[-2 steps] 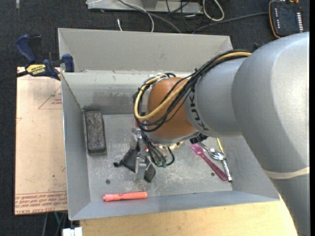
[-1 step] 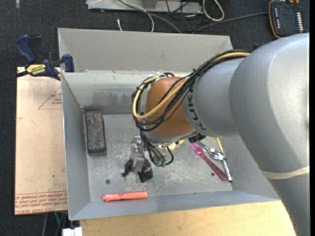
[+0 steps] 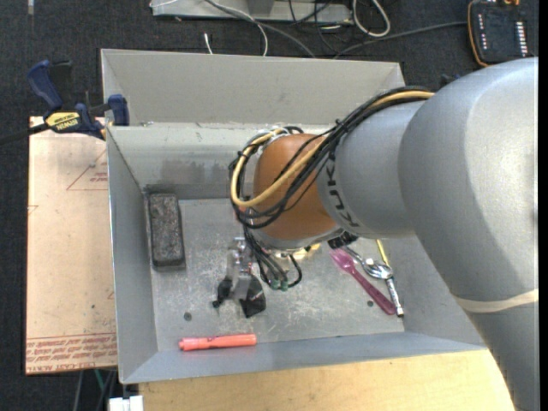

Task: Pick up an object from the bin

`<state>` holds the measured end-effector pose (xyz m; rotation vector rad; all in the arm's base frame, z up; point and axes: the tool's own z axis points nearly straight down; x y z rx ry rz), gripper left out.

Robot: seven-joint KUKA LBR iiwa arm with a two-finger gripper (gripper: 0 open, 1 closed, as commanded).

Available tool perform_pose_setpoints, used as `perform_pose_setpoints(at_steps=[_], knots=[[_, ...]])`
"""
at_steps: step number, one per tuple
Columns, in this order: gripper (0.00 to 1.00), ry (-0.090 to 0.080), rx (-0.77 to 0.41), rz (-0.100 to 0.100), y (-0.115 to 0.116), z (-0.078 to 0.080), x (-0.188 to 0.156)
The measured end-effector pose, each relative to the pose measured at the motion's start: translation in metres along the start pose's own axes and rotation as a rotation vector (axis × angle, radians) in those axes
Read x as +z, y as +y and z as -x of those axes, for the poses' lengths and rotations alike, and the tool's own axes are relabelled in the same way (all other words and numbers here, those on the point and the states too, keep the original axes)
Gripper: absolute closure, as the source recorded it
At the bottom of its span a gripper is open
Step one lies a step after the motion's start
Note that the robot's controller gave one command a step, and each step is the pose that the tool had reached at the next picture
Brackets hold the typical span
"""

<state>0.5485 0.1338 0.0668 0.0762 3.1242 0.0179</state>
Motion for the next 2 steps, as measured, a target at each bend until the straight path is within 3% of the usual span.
perform_pose_setpoints(at_steps=[1, 2], knots=[[1.00, 0.013, 0.000, -0.004, -0.001, -0.004, -0.028], [1.00, 0.007, 0.001, -0.001, 0.000, -0.001, -0.059]])
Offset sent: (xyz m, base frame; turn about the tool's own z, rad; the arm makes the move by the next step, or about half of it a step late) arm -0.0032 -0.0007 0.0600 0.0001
